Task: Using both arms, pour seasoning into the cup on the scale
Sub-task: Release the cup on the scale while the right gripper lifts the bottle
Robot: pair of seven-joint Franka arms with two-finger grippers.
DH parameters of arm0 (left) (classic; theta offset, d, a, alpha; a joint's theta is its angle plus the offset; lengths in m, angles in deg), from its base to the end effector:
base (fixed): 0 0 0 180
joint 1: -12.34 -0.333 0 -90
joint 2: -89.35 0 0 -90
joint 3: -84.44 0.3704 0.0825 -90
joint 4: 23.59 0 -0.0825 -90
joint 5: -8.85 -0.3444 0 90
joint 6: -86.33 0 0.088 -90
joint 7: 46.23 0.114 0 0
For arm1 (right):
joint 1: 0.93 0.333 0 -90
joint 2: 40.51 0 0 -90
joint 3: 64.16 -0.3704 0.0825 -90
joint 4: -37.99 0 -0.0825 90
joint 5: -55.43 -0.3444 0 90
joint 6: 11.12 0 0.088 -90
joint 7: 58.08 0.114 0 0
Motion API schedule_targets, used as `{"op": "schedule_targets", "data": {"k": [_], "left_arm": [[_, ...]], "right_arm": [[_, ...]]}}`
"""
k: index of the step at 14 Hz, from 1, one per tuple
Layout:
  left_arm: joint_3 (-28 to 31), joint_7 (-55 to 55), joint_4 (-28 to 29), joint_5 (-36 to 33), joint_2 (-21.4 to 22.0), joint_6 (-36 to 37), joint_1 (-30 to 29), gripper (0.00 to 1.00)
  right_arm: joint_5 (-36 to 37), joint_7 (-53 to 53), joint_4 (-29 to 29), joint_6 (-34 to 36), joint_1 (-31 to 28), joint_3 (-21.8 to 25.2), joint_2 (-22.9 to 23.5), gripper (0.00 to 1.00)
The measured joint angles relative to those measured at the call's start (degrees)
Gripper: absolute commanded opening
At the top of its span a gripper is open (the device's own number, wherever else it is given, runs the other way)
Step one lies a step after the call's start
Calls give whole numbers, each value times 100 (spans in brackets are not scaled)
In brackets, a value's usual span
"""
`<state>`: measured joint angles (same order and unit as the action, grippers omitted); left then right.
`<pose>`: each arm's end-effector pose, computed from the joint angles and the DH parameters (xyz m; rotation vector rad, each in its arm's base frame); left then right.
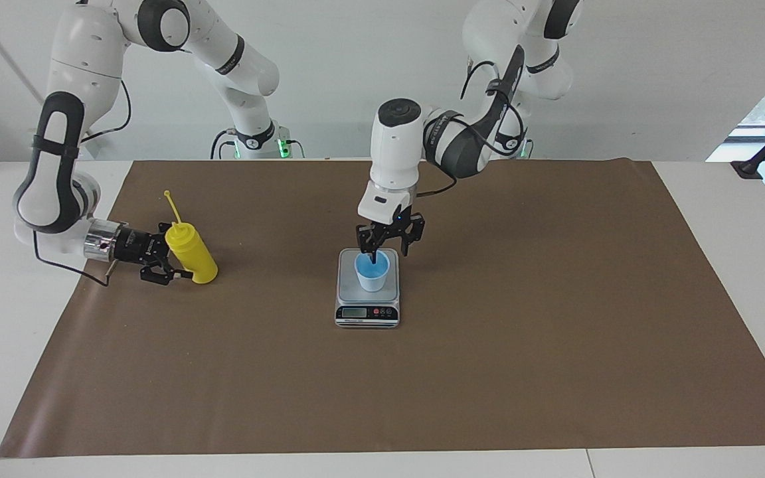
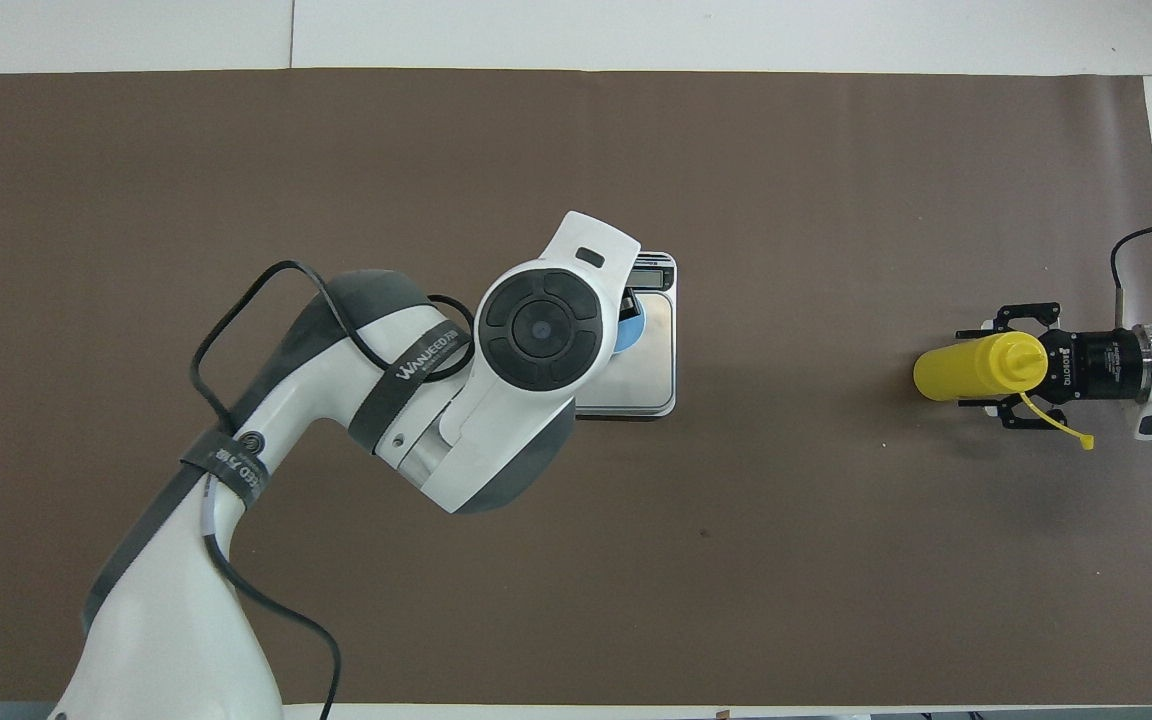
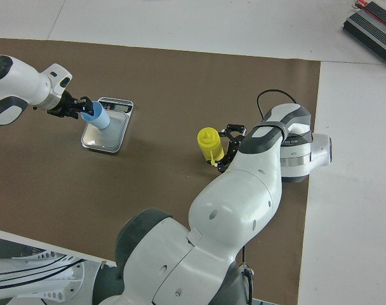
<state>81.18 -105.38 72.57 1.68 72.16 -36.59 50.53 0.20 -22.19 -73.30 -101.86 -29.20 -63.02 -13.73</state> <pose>0.4889 -0.4177 0.5044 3.0358 0.3871 0.2752 0.5197 -0.1854 0.3151 -1.4726 1.5218 0.9581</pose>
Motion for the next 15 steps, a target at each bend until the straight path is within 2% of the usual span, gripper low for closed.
{"op": "schedule_targets", "data": {"k": [3, 7, 9, 12, 15], "left_arm": [[31, 733, 656, 0, 627, 117, -473, 100], [45, 1865, 1442, 0, 1235, 118, -1186, 100], [51, 2378, 1534, 27, 1382, 139, -1554, 100], [68, 3490, 1492, 548, 1576, 282, -2315, 100], [97, 4702, 1156, 691, 1852, 1253, -2903, 100]], "right_arm": [[-160, 0, -17, -126, 151, -1, -9, 0], [-201, 404, 12, -503, 561, -2, -142, 0], [-199, 1035, 71, -812, 942, -3, -404, 0], [155, 2315, 100, -1535, 1771, -6, -976, 0], [1080, 3760, 114, -2258, 2667, -7, -1406, 0]]}}
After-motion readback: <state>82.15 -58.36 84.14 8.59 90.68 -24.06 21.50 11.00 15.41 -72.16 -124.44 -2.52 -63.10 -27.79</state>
